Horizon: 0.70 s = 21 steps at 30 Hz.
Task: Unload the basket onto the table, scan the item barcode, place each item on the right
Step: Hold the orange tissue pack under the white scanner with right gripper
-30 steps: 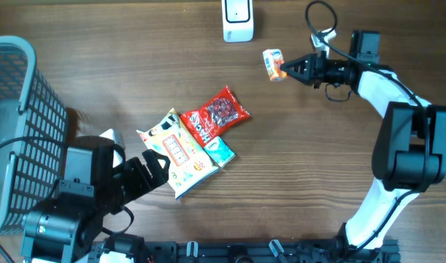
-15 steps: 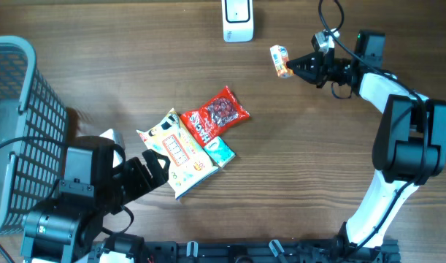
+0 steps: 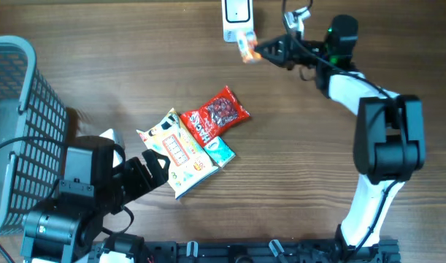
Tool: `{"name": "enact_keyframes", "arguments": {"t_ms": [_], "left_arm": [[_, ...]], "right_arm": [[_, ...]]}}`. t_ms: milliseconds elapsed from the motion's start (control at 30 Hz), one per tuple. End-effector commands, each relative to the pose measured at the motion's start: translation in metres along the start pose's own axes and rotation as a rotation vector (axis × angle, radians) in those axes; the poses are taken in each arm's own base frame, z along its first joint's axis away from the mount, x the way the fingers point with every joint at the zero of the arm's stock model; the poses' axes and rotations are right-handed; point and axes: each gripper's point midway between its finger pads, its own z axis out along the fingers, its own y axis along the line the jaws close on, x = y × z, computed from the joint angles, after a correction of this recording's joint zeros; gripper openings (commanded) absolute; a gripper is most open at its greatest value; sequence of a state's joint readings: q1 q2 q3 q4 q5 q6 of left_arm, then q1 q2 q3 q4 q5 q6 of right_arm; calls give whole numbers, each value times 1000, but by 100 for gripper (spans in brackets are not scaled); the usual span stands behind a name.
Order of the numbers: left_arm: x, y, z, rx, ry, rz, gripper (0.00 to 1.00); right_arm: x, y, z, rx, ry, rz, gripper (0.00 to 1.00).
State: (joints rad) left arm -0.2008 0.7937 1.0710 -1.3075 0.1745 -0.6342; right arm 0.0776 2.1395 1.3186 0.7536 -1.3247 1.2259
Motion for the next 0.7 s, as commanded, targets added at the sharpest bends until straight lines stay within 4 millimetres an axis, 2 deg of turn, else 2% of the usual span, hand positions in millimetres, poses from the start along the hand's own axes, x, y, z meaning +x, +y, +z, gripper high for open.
{"name": "enact_keyframes", "arguments": {"t_ms": [0, 100, 133, 200, 267, 400, 467, 500, 567, 667], "left_arm": [[0, -2, -1, 10, 3, -8, 100], [0, -2, -1, 10, 3, -8, 100], [0, -2, -1, 10, 3, -8, 100], [0, -2, -1, 11, 3, -7, 100], [0, -2, -1, 10, 3, -8, 100], [0, -2, -1, 10, 3, -8, 100], [0, -2, -1, 11, 3, -7, 100], [0, -2, -1, 10, 3, -8, 100], [0, -2, -1, 10, 3, -8, 100], [0, -2, -1, 11, 3, -7, 100]], "right_arm": [[-44, -14, -5, 96, -213, 0, 5], [-68, -40, -10, 274, -310, -54, 4], [-77, -54, -13, 403, -339, -74, 5], [-91, -67, -19, 648, -371, -145, 4], [-107, -58, -20, 878, -389, -298, 5], [-134, -21, -12, 1296, -493, -711, 4], [-139, 3, 30, 1488, -403, -1183, 5], [-140, 4, 42, 1537, -384, -1294, 5], [-140, -7, 47, 1614, -378, -1350, 5], [-134, -46, 47, 1687, -245, -1392, 5]]}}
